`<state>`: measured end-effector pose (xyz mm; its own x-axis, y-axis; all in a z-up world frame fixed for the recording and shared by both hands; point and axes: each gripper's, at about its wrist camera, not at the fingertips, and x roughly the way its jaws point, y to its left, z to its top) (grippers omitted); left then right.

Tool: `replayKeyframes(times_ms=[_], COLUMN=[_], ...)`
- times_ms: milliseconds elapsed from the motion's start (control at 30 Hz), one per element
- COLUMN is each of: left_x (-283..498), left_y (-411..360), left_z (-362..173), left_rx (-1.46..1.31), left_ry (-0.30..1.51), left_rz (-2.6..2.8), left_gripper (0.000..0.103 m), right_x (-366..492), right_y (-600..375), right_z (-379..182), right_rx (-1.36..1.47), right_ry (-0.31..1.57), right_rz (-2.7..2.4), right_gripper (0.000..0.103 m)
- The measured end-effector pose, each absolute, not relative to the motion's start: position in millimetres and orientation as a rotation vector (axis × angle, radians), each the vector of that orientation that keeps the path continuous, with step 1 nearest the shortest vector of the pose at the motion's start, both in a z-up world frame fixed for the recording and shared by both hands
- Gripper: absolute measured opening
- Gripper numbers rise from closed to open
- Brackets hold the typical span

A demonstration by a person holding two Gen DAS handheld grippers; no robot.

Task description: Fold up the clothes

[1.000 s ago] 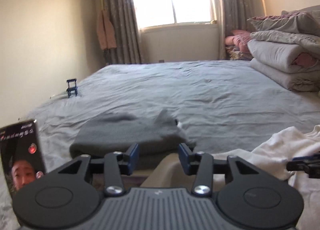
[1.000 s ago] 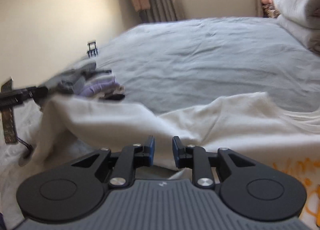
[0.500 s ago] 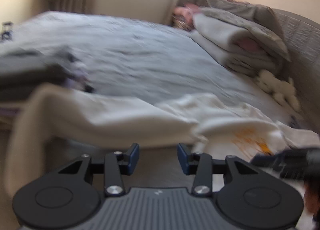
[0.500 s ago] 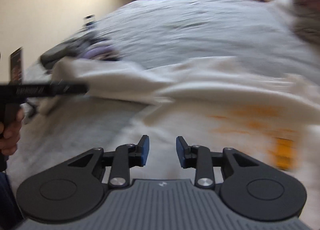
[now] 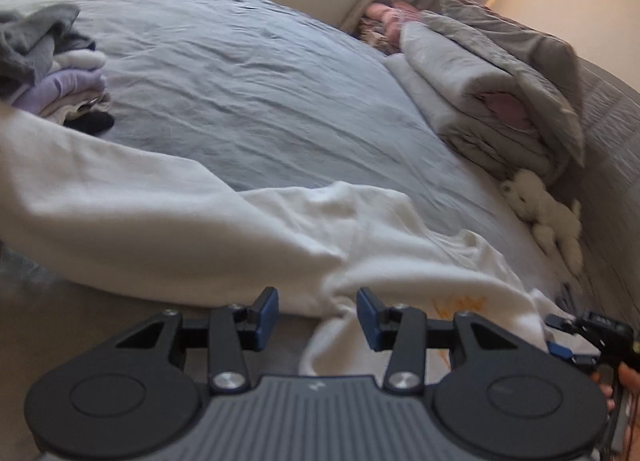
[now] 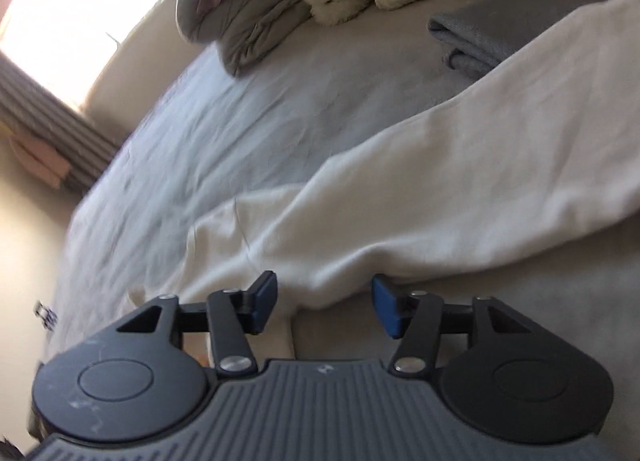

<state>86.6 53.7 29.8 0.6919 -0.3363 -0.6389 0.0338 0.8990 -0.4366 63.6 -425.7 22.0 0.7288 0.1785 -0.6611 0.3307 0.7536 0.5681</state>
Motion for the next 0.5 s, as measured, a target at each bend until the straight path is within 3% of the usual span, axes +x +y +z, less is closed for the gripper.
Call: replayKeyframes(times_ms=[33,100,133,233,300,500], left_x=[90,94,96,99,100,98], left_y=[58,62,63,68,73,75], left_z=[29,26,25,24,24,31], left_rx=[-0.415,-0.418,-0.42,-0.397,-0.408,-0.365], left_ry=[0.777,0.772,0.769,0.761,0.763,0.726], left_rz=[-0.19,-0.167,-0.157,-0.136,-0.13,-0.11], left_gripper=[0.044,0.035,0.033,0.014,0.009,0.009], right_x=[68,75,78,79,74,72], right_y=[-424,-415,-410,-409,-413,-406], right_z=[22,25,27,32,42,58], right_rx=[0.708,0.607,0.54,0.465,0.439,0.213], right_ry=[0.762,0.767,0.769,0.742,0.698,0.604], right_rz=[-0.098,-0.119,-0.131,-0.145,-0.163,-0.278], right_gripper=[0.057,0.038,0.019,0.004,0.003,0.0])
